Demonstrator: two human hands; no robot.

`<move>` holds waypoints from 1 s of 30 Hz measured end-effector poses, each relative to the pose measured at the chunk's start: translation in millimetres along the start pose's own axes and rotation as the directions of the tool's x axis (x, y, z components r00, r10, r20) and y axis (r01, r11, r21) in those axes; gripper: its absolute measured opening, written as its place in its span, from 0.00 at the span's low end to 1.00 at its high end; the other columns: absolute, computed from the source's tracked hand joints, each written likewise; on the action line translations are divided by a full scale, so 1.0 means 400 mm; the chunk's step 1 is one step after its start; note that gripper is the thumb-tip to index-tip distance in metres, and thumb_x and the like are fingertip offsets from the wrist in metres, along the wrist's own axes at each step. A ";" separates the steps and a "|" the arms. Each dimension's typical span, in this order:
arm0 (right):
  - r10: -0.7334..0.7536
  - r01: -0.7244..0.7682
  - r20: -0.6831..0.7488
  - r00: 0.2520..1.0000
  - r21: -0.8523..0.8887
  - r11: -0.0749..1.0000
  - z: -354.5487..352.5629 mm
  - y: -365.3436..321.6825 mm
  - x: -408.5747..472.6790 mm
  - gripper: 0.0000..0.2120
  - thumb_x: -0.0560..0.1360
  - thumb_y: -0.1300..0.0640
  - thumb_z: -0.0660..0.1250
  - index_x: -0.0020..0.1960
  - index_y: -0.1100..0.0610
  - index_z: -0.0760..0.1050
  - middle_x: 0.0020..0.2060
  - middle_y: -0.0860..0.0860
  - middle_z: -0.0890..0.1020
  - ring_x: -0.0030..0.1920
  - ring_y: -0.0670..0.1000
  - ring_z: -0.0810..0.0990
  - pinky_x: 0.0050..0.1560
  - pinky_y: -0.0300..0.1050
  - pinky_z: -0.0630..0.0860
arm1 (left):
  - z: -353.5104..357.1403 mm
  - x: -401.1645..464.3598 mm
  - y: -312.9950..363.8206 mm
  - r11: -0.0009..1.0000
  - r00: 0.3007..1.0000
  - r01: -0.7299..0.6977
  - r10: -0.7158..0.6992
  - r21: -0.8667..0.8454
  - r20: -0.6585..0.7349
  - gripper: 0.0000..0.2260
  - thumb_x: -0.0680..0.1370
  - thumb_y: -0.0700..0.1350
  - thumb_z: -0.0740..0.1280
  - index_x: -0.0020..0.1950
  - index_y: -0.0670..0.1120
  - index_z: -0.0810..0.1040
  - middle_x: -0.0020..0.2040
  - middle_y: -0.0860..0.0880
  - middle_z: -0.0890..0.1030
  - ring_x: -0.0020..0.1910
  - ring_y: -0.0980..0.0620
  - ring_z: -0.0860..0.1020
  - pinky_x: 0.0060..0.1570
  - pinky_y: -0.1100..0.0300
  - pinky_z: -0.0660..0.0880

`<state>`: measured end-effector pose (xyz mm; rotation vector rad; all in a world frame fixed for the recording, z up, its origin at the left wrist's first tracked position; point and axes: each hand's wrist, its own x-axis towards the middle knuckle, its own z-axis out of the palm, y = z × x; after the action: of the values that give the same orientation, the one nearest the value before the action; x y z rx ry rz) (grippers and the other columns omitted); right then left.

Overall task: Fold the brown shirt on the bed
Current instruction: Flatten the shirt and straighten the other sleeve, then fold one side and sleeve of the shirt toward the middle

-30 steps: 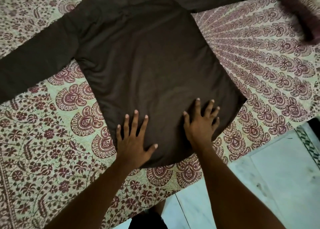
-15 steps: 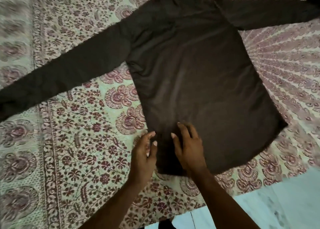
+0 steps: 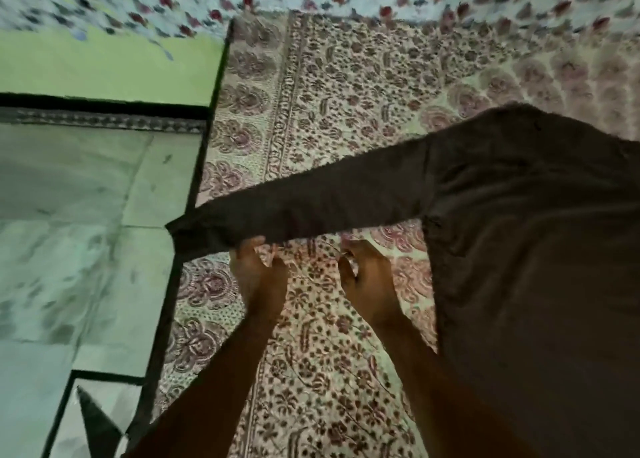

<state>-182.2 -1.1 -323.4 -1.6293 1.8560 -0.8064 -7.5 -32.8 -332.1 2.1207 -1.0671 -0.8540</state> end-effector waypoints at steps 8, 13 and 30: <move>-0.012 0.007 0.119 0.993 0.047 0.999 0.212 -0.060 0.170 0.08 0.78 0.63 0.68 0.55 0.62 0.82 0.50 0.60 0.84 0.49 0.58 0.84 0.55 0.47 0.79 | -0.087 0.312 -0.083 0.855 0.858 0.486 -0.429 0.179 -0.281 0.38 0.74 0.52 0.73 0.78 0.44 0.58 0.79 0.35 0.58 0.73 0.30 0.64 0.71 0.37 0.62; -0.043 0.034 0.135 0.990 0.071 0.997 0.273 -0.082 0.203 0.12 0.76 0.65 0.71 0.59 0.62 0.81 0.54 0.59 0.83 0.51 0.55 0.83 0.55 0.52 0.82 | -0.106 0.344 -0.082 0.946 0.922 0.275 -0.209 0.171 -0.326 0.31 0.72 0.44 0.74 0.72 0.43 0.65 0.69 0.39 0.72 0.67 0.35 0.72 0.63 0.40 0.73; 0.206 -0.210 0.068 0.976 0.531 0.821 0.079 -0.142 0.280 0.16 0.77 0.67 0.67 0.64 0.58 0.78 0.53 0.51 0.85 0.55 0.50 0.84 0.56 0.50 0.81 | -0.044 0.196 0.235 0.851 0.891 0.079 0.173 -0.519 0.419 0.17 0.77 0.41 0.73 0.66 0.45 0.79 0.56 0.50 0.86 0.55 0.54 0.85 0.52 0.58 0.82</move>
<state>-135.2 -120.3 -304.1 -1.0526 1.5705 -1.0968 0.3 -140.8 -272.5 1.4555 -0.9521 -1.4775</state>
